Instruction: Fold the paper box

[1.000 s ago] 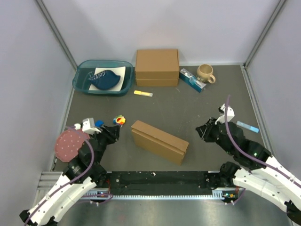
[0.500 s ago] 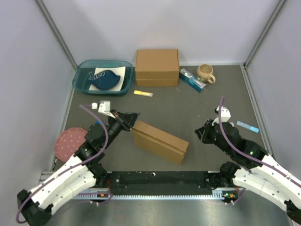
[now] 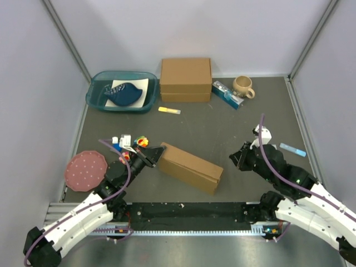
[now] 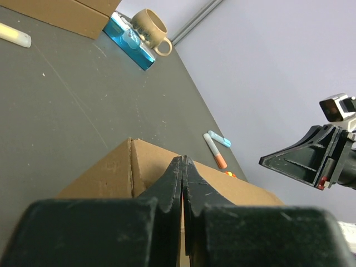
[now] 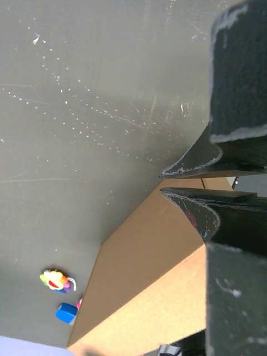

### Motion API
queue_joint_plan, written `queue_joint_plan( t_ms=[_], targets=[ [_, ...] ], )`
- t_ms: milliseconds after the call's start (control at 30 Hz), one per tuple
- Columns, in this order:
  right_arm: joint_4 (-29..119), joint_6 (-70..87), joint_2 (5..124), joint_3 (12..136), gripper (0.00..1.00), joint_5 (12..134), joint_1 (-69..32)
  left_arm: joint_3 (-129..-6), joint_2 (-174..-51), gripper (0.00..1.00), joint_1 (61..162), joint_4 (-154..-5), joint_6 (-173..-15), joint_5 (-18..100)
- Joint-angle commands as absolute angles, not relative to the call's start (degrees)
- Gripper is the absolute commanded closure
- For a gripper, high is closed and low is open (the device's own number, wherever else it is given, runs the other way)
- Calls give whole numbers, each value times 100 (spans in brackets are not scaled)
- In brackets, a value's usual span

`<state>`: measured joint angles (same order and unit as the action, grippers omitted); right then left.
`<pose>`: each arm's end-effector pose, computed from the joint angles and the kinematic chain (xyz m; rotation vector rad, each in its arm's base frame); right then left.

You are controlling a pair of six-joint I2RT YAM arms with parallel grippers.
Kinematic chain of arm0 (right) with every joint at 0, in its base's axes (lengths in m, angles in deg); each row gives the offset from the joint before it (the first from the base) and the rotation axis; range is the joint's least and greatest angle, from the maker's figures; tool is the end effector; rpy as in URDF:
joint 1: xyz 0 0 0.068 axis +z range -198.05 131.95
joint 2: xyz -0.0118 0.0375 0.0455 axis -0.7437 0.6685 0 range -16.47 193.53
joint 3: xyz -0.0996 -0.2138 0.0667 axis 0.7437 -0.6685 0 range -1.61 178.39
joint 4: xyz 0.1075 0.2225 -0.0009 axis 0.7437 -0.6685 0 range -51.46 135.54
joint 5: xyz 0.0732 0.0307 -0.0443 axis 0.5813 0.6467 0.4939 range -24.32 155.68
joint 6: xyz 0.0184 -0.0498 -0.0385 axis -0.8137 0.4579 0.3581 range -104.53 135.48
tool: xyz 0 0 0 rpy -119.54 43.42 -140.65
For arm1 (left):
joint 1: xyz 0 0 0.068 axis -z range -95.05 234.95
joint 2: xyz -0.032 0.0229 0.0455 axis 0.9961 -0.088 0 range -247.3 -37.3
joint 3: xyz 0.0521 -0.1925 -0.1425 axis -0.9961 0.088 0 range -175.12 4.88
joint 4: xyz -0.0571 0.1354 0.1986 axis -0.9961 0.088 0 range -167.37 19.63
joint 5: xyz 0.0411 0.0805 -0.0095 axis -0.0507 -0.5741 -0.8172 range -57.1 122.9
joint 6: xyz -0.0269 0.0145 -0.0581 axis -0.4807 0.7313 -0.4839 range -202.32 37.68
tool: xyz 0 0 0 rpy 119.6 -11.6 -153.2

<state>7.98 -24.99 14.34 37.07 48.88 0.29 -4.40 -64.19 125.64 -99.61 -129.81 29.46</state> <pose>0.1072 0.0979 0.2638 0.0358 2.1288 0.6384 0.1327 -0.1100 0.2178 -0.1478 1.6037 -1.1794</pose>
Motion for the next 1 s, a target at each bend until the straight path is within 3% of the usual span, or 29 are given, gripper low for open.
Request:
queue_joint_plan(
  t_ms=[0,100,200,267,500,800,967],
  targets=[
    [994,-2329,1464,4286,89,5134,82,-162,-6674,100,12556,-9459,-12909,2930],
    [1178,-2320,1403,4690,89,5389,82,-250,-6735,100,12564,-9442,-12821,2886],
    [1880,-2390,1289,4814,95,6081,73,-356,-6788,100,12564,-9372,-12750,2860],
    [2528,-2495,1280,4630,100,6504,82,-408,-6788,100,12564,-9310,-12715,2833],
    [3743,-3162,1947,3638,100,8183,82,-382,-6779,100,12573,-9257,-12724,2798],
    [4510,-3691,1992,1950,100,8607,82,-391,-6744,100,12573,-9169,-12706,2807],
    [4300,-3568,1676,2115,100,8362,91,-373,-6718,99,12573,-9117,-12680,2798]
  ],
)
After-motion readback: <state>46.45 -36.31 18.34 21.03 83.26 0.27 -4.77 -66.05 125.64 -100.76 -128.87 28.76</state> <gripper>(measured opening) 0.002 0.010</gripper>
